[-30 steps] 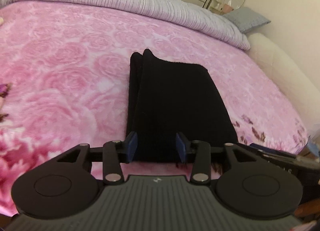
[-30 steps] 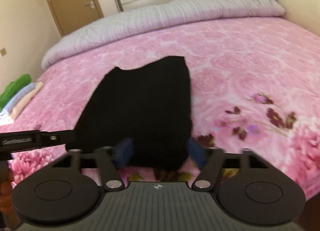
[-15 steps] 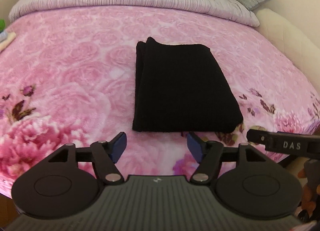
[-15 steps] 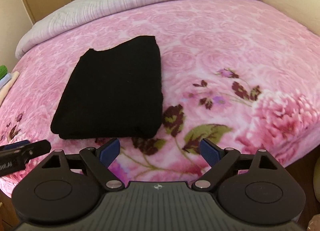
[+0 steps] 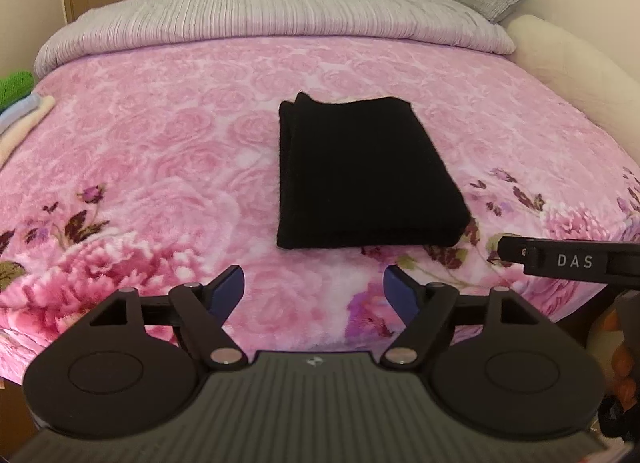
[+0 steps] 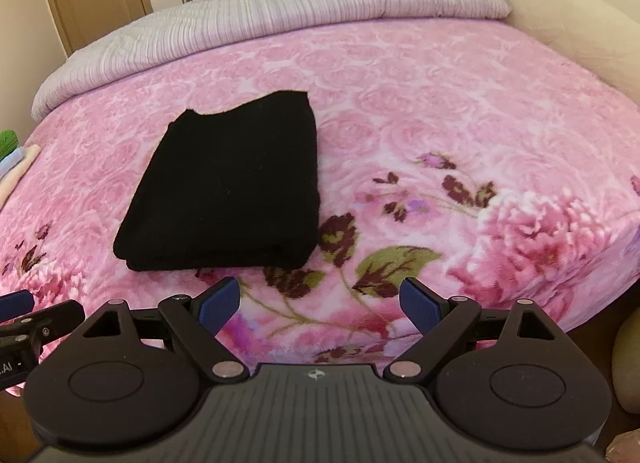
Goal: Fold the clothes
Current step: 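Pull both open grippers back from the folded black bundle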
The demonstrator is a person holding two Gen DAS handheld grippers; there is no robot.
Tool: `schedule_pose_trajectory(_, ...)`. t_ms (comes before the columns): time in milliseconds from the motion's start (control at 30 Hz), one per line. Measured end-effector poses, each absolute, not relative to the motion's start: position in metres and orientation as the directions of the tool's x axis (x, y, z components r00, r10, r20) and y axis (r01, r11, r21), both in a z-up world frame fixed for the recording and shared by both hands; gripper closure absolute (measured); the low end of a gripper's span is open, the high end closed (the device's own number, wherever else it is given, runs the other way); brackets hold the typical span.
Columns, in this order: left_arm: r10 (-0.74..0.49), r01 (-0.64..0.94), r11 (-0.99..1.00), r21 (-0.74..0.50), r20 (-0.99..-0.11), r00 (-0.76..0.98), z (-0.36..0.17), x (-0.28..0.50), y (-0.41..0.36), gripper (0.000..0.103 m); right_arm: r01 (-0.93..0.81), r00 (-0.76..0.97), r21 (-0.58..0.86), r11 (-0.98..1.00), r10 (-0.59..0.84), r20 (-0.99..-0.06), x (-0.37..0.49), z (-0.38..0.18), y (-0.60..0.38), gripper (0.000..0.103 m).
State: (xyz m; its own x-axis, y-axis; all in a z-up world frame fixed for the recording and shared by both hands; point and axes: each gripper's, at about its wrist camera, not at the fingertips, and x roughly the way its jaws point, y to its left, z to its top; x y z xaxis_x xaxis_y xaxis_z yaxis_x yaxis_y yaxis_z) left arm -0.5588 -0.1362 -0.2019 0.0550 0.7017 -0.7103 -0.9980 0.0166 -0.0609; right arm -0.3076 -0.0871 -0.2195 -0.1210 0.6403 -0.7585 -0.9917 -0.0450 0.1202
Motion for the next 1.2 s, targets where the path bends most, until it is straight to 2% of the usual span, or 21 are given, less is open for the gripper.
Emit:
schedule_pose_trajectory(600, 0.773, -0.99, 0.064, -0.129, -0.621, 0.131, -0.182, -0.565, -0.174, 0.025, -0.995, -0.098, 0.058, -0.081, 0.696, -0.711, -0.32, -0.192, -0.122, 0.014)
schedule_pose_trajectory(1200, 0.71, -0.989, 0.03, -0.145, -0.694, 0.123, -0.207, -0.575, -0.152, 0.025, -0.991, -0.122, 0.061, -0.117, 0.629, -0.768, -0.334, -0.217, -0.097, 0.014)
